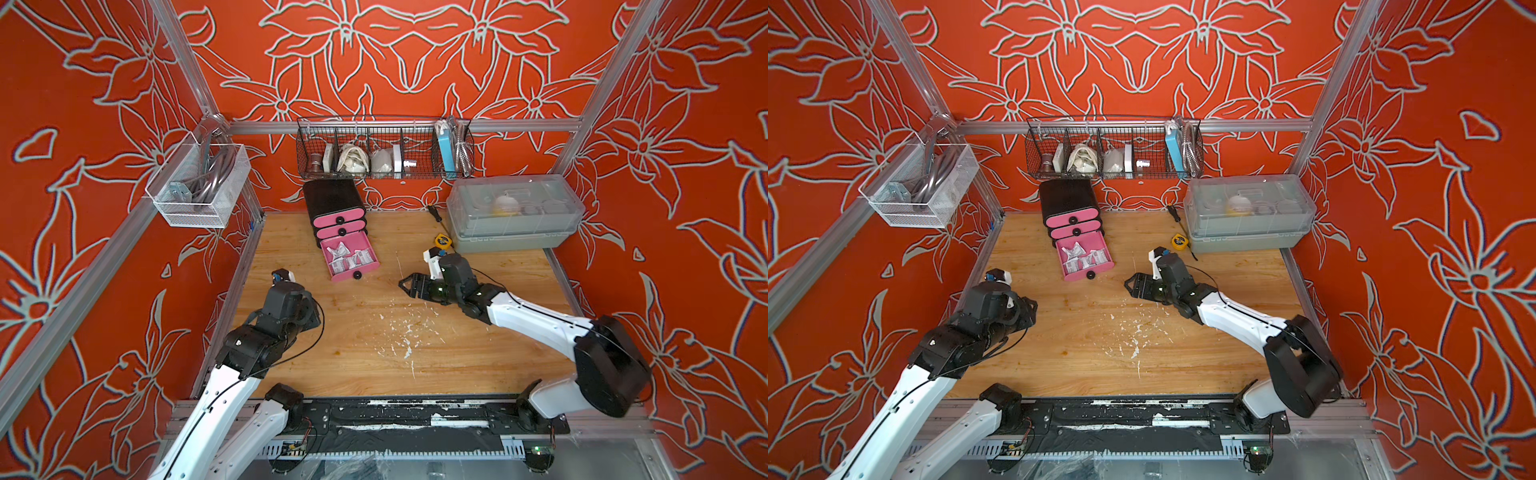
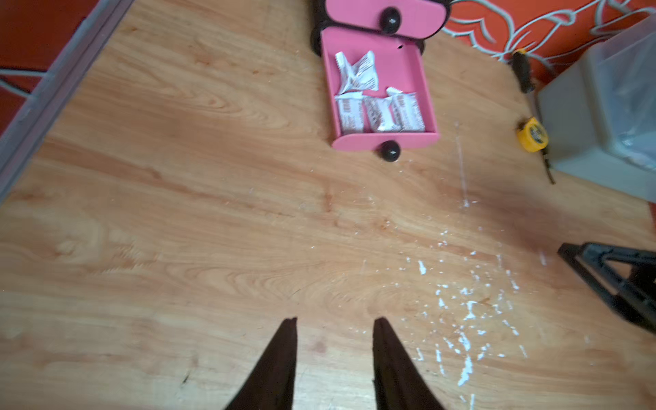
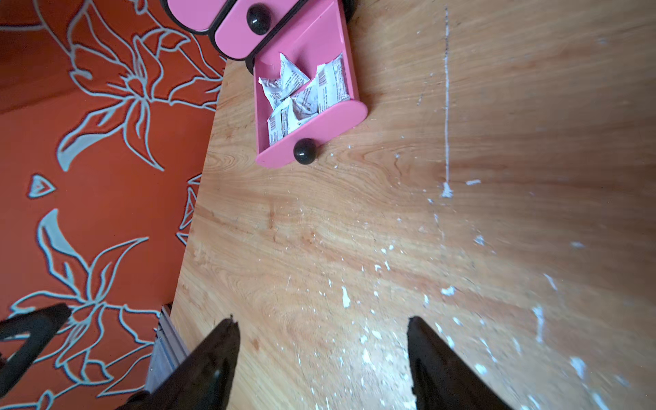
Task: Place the cookies into the drawer by color
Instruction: Close the drawer in the storage box.
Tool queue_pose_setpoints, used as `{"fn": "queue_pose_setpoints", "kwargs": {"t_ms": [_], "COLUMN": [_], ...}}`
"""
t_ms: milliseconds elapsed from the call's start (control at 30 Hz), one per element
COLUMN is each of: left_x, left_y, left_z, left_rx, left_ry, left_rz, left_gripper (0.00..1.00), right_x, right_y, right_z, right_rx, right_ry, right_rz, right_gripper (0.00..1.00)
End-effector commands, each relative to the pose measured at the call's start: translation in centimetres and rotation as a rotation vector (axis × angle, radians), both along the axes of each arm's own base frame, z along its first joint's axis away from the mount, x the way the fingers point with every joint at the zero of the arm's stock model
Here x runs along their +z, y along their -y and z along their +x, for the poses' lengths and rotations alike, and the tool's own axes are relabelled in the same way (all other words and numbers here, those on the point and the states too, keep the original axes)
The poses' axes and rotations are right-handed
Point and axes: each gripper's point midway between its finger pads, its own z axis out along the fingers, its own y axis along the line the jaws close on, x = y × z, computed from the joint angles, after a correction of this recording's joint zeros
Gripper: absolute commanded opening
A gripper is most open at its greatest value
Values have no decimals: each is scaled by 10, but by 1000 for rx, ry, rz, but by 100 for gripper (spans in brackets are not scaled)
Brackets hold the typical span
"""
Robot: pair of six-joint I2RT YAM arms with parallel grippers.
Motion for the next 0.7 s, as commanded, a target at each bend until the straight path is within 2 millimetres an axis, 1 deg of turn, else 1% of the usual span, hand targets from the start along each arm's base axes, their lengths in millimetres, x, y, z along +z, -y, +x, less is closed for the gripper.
{"fn": "queue_pose_setpoints", "kwargs": {"t_ms": [0, 67, 100, 200, 333, 433, 567, 667], "left_x": [-8, -5, -5, -5, -5, -2, 8, 17], "left_y": [-16, -17, -18, -20, -18, -15, 7, 20], "left_z": [-9, -8, -8, -7, -7, -7, -8, -11], "left_rx": [18, 21, 27, 51, 60, 53, -71, -155], "left_ry": [-29, -16, -6, 7, 17, 33, 99, 169], "left_rz": [99, 104, 104, 89, 62, 36, -39, -86], "left_gripper": [43, 47, 50, 58, 63, 66, 68, 71], "right_x": [-4, -18, -21, -43, -64, -79, -93, -101], "right_y": [-30, -48, -57, -79, -103, -118, -136, -146], "right_z": [23, 35, 41, 56, 69, 74, 81, 85], "right_rx": [3, 15, 17, 15, 33, 37, 32, 14], "right_ry": [34, 18, 24, 25, -16, -48, -86, -117], "right_rz": [0, -9, -4, -19, 10, 29, 82, 124], "right_gripper": [76, 75, 74, 73, 73, 72, 71, 69]}}
